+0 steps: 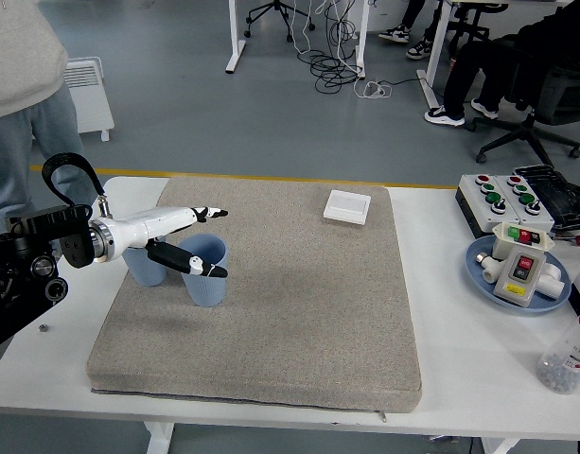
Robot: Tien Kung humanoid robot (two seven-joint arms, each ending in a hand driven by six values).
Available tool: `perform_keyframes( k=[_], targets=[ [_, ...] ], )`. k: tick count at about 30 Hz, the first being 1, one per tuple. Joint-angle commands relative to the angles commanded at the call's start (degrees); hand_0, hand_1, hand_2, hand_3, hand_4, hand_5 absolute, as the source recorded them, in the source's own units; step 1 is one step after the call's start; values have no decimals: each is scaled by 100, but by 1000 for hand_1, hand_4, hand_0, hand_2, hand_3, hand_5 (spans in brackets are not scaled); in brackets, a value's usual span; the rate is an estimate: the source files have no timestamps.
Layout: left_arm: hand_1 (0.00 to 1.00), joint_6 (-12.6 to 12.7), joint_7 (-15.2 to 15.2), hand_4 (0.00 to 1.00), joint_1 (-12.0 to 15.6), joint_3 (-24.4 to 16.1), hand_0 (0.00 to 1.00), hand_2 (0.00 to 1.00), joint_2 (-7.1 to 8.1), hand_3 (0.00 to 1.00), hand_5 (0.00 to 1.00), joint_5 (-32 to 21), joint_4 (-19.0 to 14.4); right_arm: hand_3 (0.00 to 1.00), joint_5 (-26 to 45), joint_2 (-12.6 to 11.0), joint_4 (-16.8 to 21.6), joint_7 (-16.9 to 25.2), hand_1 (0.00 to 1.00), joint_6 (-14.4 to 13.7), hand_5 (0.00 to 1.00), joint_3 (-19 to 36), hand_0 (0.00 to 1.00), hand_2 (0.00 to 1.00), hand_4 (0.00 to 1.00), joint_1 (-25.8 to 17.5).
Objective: Push cup pick cup insert cup
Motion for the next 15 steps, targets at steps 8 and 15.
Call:
perform_keyframes(
  k=[8, 15],
  targets=[
    [972, 34, -116, 998, -349, 580, 977, 998, -329, 998, 687, 121, 429, 620, 29, 7, 0, -4, 658, -6, 622, -45, 762, 694, 188, -27],
    [954, 34, -132, 998, -539, 854, 947, 998, -528, 998, 523, 324, 808, 620, 33, 10, 0, -3, 659, -6, 621, -58, 763, 694, 189, -48]
  ],
)
